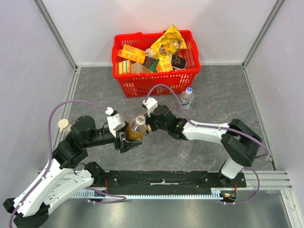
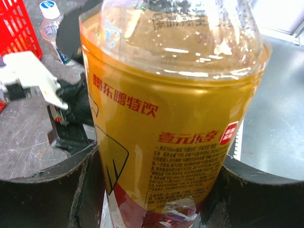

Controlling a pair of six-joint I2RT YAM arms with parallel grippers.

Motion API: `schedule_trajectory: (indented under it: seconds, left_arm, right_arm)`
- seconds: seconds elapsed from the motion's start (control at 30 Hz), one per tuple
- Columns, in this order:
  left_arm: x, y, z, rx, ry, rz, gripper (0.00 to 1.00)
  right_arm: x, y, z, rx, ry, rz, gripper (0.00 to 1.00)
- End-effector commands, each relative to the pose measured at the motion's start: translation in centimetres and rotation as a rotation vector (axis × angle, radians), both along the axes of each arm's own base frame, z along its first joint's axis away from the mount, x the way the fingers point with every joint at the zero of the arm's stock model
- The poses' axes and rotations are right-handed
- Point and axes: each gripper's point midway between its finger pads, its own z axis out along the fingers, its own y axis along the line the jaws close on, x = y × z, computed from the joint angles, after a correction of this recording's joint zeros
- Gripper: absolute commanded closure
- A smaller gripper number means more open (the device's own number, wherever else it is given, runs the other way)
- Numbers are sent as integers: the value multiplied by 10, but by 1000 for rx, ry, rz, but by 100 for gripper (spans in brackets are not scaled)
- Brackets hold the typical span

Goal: Unscrew the bottle caps

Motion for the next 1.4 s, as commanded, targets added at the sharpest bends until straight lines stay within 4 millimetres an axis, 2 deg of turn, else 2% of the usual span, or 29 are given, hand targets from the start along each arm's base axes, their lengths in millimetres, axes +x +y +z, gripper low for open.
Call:
schedule_trajectory:
  seconds: [0.0,0.1,0.13,0.23,0.3,0.4,0.57,0.8,0.97,1.07,1.23,1.37]
  left_arm:
    - [1,2,11,-8,-47,6,62]
    - [1,2,13,-7,-43,6,62]
    - [1,2,13,-6,-39,4,62]
    - [1,2,15,-7,-43,5,62]
    - [1,3,16,-11,-47,10,62]
    - [-1,5,18,-10,-52,14,62]
    - [-3,6,16,-8,-47,9,62]
    - [-8,1,13,-7,-30,-40,61]
    - [-9,-3,11,-7,-20,-63,61]
    - [-10,-5,10,-8,-13,-74,60]
    - [-10,-7,6,-4,0,-86,61]
    - [-10,-8,5,-7,4,-89,60]
  right_arm:
    - [-5,2,79,143,-93,34,2]
    - [-16,-4,125,216,-132,73,2]
    - [-25,-3,138,246,-135,119,2]
    - [-39,-14,170,300,-166,176,2]
    - [-56,-20,191,355,-175,267,2]
    - [-81,-30,215,420,-196,406,2]
    - [-138,-43,250,506,-258,687,2]
    - [-178,-50,299,696,-309,866,2]
    - [-177,-44,319,782,-292,873,2]
    - [-172,-39,327,813,-276,856,7]
    - [-161,-30,331,833,-264,826,11]
    - [-162,-30,337,865,-268,834,10]
